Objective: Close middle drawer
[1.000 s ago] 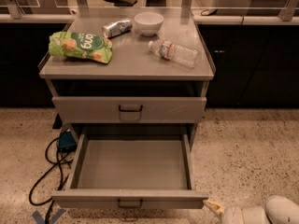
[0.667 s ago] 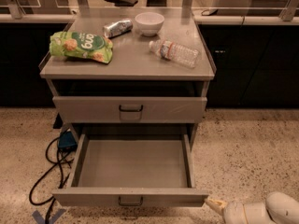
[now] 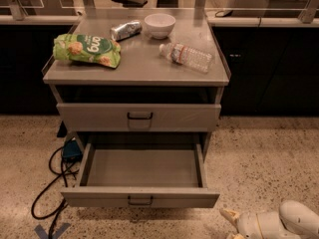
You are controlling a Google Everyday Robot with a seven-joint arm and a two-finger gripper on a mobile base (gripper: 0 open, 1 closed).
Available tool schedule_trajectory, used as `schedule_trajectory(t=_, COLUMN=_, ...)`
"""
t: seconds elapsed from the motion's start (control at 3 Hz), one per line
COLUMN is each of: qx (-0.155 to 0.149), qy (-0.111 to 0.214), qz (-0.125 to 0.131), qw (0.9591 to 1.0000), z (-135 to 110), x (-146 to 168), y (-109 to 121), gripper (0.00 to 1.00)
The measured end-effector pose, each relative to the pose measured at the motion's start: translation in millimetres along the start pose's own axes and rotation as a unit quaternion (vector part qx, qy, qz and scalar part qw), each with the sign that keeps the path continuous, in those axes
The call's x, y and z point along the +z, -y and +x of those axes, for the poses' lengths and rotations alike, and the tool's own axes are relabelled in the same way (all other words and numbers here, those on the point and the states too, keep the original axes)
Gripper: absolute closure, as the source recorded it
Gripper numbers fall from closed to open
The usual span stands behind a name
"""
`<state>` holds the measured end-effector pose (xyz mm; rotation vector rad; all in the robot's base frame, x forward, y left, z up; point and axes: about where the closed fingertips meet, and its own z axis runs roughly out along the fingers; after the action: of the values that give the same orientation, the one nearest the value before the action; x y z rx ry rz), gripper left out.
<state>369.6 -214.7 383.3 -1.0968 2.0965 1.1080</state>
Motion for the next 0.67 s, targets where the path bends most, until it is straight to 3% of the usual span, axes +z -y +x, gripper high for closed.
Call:
schedule_trajectory(t=0.33, qx=-0.039, qy=-0.005, qz=-0.054, qw=0.9978, z=-23.7, x=35.8, y=-11.3, gripper=0.00)
schedule_trajectory(t=0.67, qx=-0.112, qy=-0.016, qz=-0.124, qw=0.9858, z=-57.1, x=76.6, y=-48.9, gripper=0.00)
